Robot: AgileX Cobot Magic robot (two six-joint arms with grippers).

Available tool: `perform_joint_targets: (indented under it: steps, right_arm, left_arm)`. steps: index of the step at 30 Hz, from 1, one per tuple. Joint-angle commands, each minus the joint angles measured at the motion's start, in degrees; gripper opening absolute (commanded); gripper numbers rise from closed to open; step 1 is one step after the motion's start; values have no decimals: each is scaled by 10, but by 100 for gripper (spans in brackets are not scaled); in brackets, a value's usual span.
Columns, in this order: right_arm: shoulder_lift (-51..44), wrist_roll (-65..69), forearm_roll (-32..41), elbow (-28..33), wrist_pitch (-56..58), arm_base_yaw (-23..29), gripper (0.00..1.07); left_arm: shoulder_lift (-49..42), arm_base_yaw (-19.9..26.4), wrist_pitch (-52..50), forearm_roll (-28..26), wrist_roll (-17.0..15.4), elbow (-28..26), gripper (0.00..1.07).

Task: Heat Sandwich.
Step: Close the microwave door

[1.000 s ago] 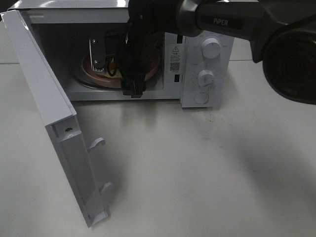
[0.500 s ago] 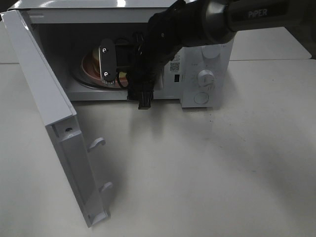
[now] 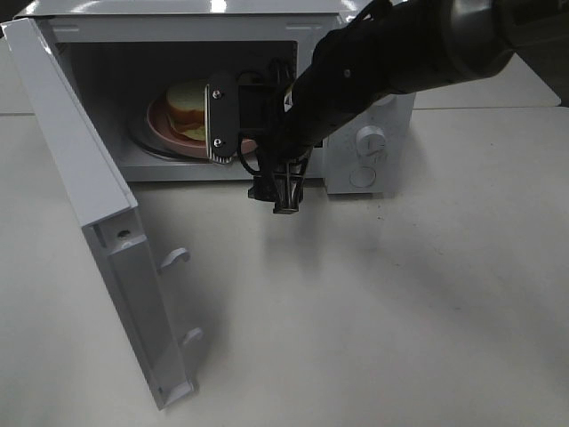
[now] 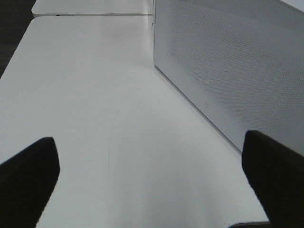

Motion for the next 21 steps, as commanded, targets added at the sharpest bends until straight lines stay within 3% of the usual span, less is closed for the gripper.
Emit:
perform_joint_targets:
  steps: [1,21]
  right_arm:
    - [-34,25,3,33,-1,1,89]
    - [-182,172,2,193,66,1,84]
  left_arm:
    - [-17,1,-2,-1,-5,2,101]
    - [-17,1,-2,-1,-5,2,101]
